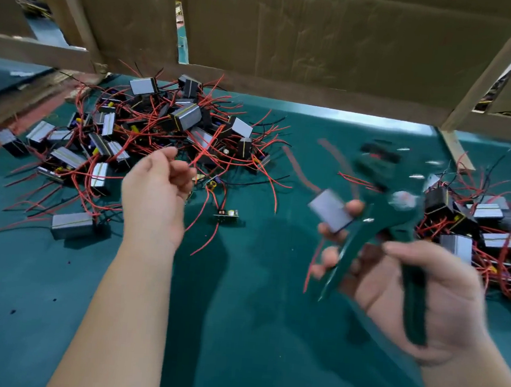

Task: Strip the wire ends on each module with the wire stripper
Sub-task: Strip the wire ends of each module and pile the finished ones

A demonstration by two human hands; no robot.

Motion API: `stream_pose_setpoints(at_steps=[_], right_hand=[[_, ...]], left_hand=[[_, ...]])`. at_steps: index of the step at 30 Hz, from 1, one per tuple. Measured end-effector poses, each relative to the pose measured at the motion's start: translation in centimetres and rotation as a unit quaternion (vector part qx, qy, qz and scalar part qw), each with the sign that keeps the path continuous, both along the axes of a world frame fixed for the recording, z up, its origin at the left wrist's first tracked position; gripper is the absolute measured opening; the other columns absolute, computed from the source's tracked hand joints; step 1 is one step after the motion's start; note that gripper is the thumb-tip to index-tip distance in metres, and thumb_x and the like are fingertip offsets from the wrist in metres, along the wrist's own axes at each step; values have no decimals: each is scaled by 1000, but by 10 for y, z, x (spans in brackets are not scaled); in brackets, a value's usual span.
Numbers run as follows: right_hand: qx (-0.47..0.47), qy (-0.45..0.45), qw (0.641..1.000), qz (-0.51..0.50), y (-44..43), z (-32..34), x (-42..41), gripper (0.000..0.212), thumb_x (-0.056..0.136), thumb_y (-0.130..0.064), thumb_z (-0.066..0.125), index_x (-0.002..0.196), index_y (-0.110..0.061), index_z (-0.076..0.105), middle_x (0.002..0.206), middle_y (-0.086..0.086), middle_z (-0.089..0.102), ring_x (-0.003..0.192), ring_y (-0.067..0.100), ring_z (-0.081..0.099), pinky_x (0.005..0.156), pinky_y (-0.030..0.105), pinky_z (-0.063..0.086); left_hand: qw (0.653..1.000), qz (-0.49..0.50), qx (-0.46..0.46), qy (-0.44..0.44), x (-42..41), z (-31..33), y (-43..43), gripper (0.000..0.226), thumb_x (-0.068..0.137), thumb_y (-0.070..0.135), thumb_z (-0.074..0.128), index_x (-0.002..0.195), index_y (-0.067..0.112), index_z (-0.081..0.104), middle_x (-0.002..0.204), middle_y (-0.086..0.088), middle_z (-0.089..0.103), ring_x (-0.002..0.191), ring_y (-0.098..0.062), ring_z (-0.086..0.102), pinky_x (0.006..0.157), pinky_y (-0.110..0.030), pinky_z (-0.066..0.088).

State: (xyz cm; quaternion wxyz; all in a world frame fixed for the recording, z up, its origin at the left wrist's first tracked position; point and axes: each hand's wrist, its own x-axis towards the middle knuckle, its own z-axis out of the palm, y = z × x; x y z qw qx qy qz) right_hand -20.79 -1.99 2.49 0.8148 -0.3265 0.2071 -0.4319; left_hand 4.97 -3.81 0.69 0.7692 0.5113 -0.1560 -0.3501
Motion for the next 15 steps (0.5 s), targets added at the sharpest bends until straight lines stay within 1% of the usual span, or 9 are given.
stream_pose_setpoints(at_steps=[3,4,6,7,8,9,11,13,15], right_hand=[[-61,27,986,-154,-10,4,-11,42,63,-10,61,105,-14,61,100,13,60,80,31,65,77,45,55],[-77,40,976,-200,-12,4,-13,36,71,-8,52,105,-16,57,101,9,57,83,31,65,80,45,54],[-85,55,958,-267,-15,0,-17,32,82,-4,39,109,-16,52,96,4,57,89,34,66,85,46,53],[-84,58,953,-285,-15,-2,-18,32,85,-3,37,111,-15,51,93,2,59,91,35,66,86,46,53],[-84,60,950,-294,-16,-4,-18,32,85,-3,37,113,-15,50,90,1,61,92,36,67,87,47,53],[-87,62,949,-298,-15,-4,-18,33,85,-3,39,114,-15,50,90,1,61,93,37,67,87,47,53],[-98,67,946,-302,-14,-5,-16,35,83,-3,41,115,-15,48,97,2,60,94,38,66,87,48,53],[-106,71,944,-303,-13,-5,-14,39,82,-3,42,118,-14,47,107,9,55,95,40,66,88,50,53],[-108,72,947,-293,-12,-4,-14,41,81,-2,42,120,-14,48,108,14,56,93,40,66,87,50,53]], left_hand=[[987,85,62,-121,16,-9,1,32,103,15,33,85,19,59,63,10,62,60,-5,59,59,-18,43],[979,98,84,-155,18,-11,0,30,102,15,33,89,18,60,72,7,64,63,-3,59,62,-19,43],[953,108,141,-244,19,-13,0,28,100,16,35,102,17,63,86,4,64,72,2,58,70,-18,45],[935,107,173,-291,19,-15,0,29,98,16,36,110,18,62,91,3,63,78,1,58,77,-20,48],[915,101,205,-333,20,-17,0,32,97,16,37,118,20,60,99,-1,62,90,-7,58,88,-28,48],[894,87,242,-368,20,-18,0,36,95,16,38,125,22,56,114,-6,60,106,-18,54,98,-36,43],[843,31,338,-418,17,-19,-1,43,94,19,42,137,28,46,140,-14,44,128,-34,35,107,-44,29],[787,-22,416,-455,13,-20,-2,46,95,25,43,140,32,42,149,-16,33,136,-36,25,111,-46,22],[751,-29,447,-486,12,-22,-1,40,95,29,42,135,35,48,149,-15,35,136,-36,25,111,-47,18]])
